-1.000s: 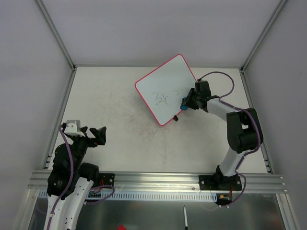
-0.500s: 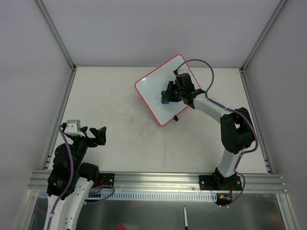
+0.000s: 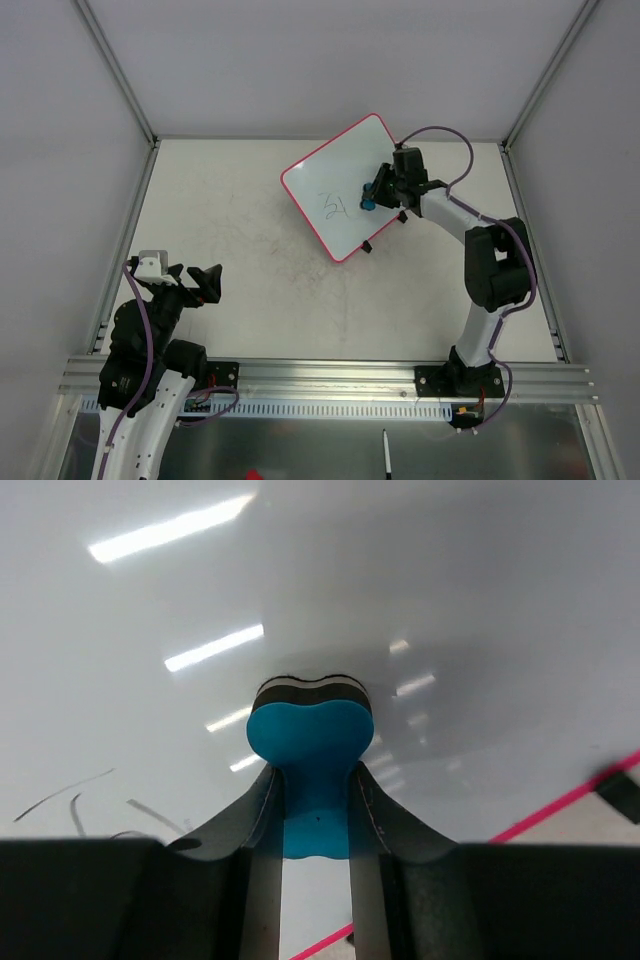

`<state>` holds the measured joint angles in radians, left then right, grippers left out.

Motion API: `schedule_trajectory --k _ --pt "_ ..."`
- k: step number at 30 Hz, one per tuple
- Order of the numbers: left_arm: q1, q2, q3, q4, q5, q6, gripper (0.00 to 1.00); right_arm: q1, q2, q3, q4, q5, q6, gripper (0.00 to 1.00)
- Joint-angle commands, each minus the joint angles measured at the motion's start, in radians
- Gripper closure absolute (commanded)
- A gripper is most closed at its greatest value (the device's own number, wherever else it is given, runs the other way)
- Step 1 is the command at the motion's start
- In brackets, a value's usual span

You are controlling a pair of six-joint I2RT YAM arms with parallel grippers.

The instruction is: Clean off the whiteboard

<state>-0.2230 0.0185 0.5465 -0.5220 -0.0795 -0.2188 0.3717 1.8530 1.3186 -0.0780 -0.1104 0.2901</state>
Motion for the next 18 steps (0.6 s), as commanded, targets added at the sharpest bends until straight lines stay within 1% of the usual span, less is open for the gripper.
schedule_trajectory --k 1,4,11,14,18 --pt "-0.004 -0.011 -0.002 0.019 0.014 0.022 0.01 -0.077 0.026 -0.035 -0.031 0.018 0.090 1.00" --pt "-0.004 -0.011 -0.002 0.019 0.017 0.022 0.01 -0.100 0.031 -0.045 -0.063 0.020 0.080 1.00" --pt "-0.006 -0.011 -0.002 0.019 0.020 0.022 0.01 -0.096 0.018 -0.041 -0.065 0.005 0.037 1.00" --pt "-0.006 -0.011 0.000 0.019 0.020 0.024 0.01 -0.051 -0.006 -0.007 -0.066 0.018 -0.026 1.00" --pt "-0.006 -0.011 0.000 0.020 0.020 0.024 0.01 0.050 -0.038 0.045 -0.068 0.075 -0.113 1.00"
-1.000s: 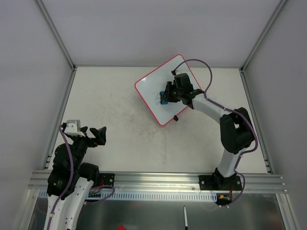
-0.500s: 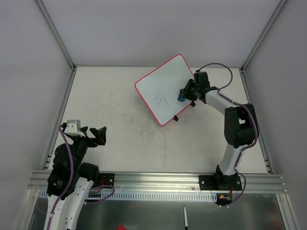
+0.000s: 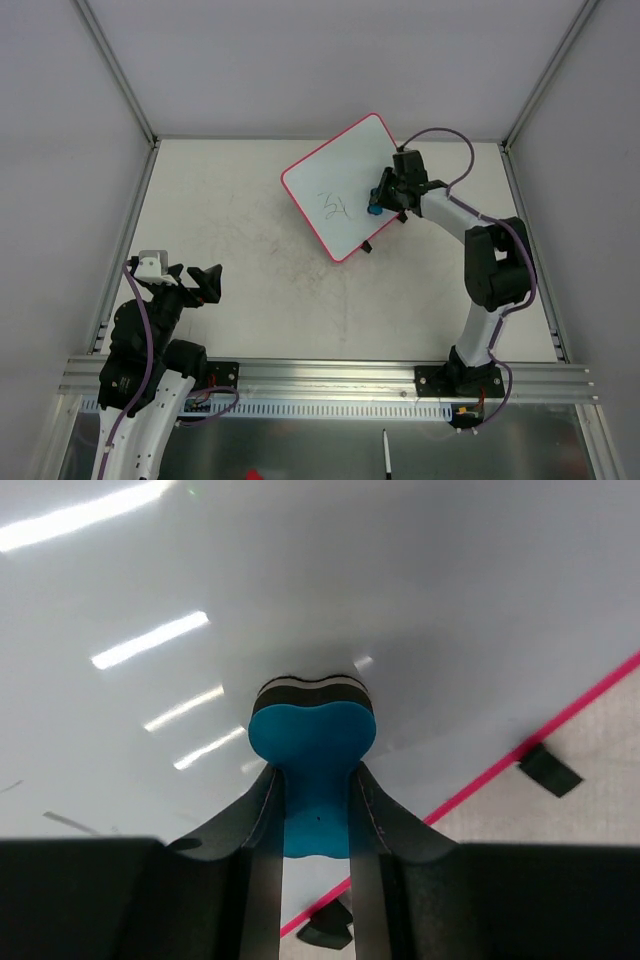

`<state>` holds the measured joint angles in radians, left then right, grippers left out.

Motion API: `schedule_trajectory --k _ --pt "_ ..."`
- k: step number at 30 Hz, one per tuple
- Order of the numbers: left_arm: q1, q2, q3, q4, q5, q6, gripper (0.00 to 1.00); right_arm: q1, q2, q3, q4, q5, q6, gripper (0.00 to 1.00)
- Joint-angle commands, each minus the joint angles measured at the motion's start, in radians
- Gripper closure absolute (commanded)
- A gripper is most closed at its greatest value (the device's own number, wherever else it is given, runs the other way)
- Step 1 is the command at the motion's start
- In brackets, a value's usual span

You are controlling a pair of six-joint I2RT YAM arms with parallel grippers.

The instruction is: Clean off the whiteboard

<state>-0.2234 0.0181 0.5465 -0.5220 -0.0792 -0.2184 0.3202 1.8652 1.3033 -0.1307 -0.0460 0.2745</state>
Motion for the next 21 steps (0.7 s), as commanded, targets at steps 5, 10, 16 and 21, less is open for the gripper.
schedule_trajectory --k 5,10,16,21 --pt "-0.004 -0.010 0.000 0.017 0.019 0.022 0.01 0.200 -0.055 0.128 -0.029 0.040 -0.169 0.99" --pt "-0.004 -0.010 0.000 0.019 0.021 0.024 0.01 0.296 -0.023 0.217 -0.076 0.113 -0.231 0.99" --pt "-0.004 -0.010 0.000 0.019 0.021 0.024 0.01 0.349 0.023 0.326 -0.133 0.141 -0.261 0.99" --pt "-0.005 -0.010 -0.002 0.019 0.021 0.024 0.01 0.350 0.048 0.343 -0.159 0.164 -0.251 0.99"
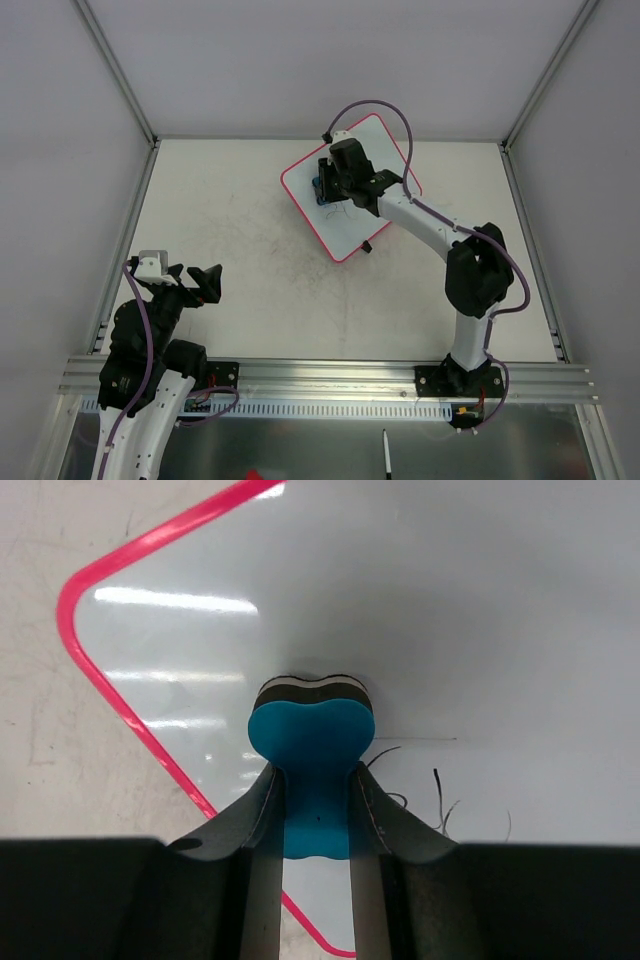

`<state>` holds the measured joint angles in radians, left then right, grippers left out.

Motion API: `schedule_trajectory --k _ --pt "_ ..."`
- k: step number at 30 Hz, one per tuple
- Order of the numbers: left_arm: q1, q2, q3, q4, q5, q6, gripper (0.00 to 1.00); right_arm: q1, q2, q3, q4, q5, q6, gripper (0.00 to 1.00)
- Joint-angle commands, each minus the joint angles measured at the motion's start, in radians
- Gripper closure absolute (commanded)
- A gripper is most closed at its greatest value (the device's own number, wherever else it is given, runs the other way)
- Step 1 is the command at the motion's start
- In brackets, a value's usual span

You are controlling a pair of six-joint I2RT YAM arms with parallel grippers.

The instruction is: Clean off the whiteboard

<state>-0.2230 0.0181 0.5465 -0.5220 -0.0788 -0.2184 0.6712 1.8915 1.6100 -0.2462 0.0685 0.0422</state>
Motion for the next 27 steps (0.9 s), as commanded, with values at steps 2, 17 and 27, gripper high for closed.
schedule_trajectory --k 2,17,27 --pt "-0.004 -0.010 0.000 0.019 0.020 0.024 0.01 -0.001 0.027 0.031 -0.056 0.053 -0.019 0.99" --pt "-0.006 -0.012 -0.002 0.019 0.024 0.025 0.01 -0.163 -0.043 -0.231 -0.059 0.116 0.172 1.00" --pt "-0.004 -0.010 -0.002 0.019 0.028 0.027 0.01 -0.208 -0.118 -0.435 0.109 0.030 0.223 1.00"
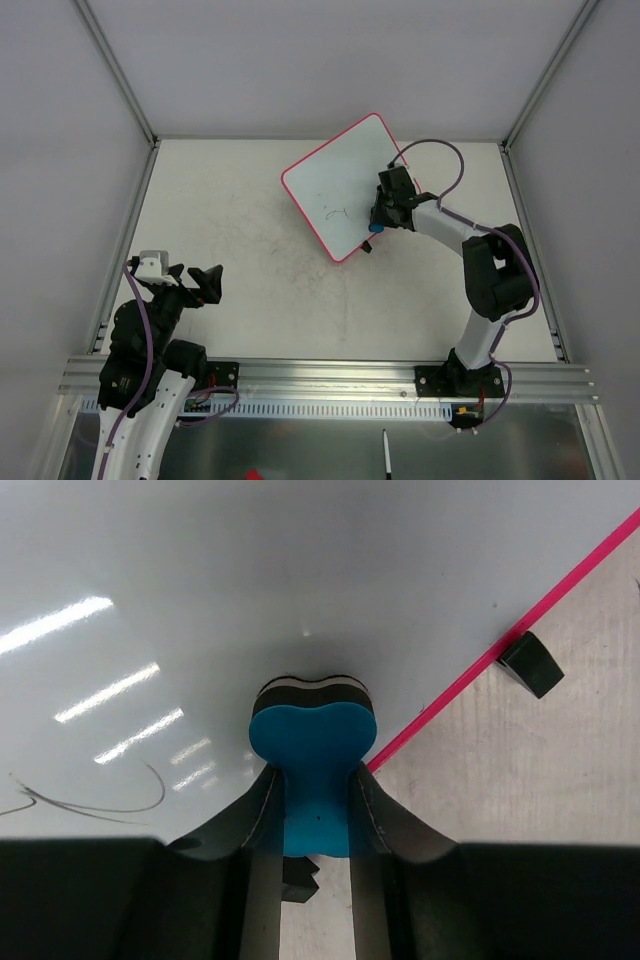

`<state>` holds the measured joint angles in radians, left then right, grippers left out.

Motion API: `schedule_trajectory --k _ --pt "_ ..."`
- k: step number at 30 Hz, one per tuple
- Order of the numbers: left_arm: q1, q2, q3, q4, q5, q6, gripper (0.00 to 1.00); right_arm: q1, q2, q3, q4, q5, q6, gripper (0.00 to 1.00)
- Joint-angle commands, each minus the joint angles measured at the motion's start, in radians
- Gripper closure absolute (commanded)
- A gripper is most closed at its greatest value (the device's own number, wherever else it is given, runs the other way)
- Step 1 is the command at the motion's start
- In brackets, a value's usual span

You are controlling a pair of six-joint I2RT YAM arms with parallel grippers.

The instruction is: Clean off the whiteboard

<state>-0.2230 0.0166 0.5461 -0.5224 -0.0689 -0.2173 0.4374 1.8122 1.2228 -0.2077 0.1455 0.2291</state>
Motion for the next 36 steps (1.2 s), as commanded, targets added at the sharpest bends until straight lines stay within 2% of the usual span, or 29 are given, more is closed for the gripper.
schedule_trajectory --k 1,9,15,21,26,29,33,36 --pt "-0.004 -0.009 -0.002 0.019 0.018 0.026 0.01 0.027 -0.042 -0.057 0.111 -0.072 0.039 1.00" --pt "-0.004 -0.009 -0.002 0.019 0.018 0.026 0.01 0.113 -0.037 -0.025 0.195 -0.106 0.018 1.00" --pt "-0.004 -0.010 -0.002 0.021 0.020 0.026 0.01 0.179 -0.047 0.035 0.202 -0.070 0.000 1.00" --pt "-0.006 -0.009 -0.002 0.021 0.020 0.026 0.01 0.214 -0.028 0.102 0.200 -0.102 -0.023 1.00" --pt "-0.006 -0.009 -0.002 0.019 0.021 0.026 0.01 0.248 0.035 0.204 0.124 -0.084 -0.100 1.00" --pt "-0.004 -0.010 -0.002 0.019 0.021 0.026 0.01 0.248 0.070 0.242 0.071 -0.054 -0.093 0.99" --pt "-0.004 -0.009 0.000 0.021 0.021 0.026 0.01 0.244 0.084 0.235 0.019 0.021 -0.039 1.00" --pt "-0.004 -0.009 0.000 0.019 0.027 0.027 0.01 0.235 0.065 0.167 0.016 0.064 0.007 1.00"
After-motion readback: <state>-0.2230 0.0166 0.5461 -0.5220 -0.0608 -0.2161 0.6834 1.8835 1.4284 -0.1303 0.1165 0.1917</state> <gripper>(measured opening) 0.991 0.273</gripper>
